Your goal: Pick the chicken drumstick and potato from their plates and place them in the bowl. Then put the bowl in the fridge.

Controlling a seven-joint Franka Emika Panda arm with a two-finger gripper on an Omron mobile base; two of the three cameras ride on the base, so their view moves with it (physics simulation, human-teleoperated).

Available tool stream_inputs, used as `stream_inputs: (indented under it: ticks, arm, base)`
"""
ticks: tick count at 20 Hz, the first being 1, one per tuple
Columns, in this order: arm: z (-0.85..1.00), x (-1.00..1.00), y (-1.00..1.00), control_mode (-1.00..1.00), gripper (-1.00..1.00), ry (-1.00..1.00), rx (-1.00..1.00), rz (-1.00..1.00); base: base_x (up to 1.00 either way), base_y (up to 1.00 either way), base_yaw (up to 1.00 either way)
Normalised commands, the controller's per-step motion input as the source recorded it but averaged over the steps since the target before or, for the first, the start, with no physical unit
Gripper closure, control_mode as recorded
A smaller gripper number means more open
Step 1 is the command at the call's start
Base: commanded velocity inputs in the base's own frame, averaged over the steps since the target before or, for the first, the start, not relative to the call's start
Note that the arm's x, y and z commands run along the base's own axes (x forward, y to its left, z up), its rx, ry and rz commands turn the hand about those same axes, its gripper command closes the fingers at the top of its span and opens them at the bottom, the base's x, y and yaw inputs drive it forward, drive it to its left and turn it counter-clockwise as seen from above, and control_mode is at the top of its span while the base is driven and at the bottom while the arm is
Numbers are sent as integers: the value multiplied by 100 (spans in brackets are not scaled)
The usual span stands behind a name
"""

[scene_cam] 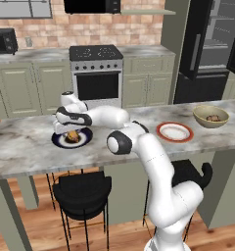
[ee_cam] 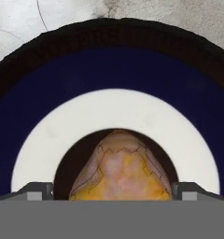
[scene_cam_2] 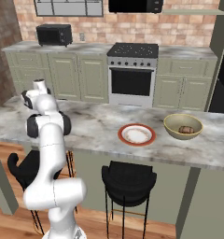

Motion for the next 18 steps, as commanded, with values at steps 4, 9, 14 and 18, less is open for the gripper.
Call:
stream_inputs:
  ticks: [4, 9, 14, 18]
  arm:
    - [-22, 0, 2, -100, -100, 2, -3, 0]
    - [-8, -3, 0, -100, -100, 1, -2, 0]
    - [-8, -4, -1, -100, -100, 1, 0, 0]
    - [-11, -13, -5, -100, 100, 4, 0, 0]
  base:
    - [0, 0, 0]
    - [0, 0, 0]
    - [0, 0, 0]
    - [0, 0, 0]
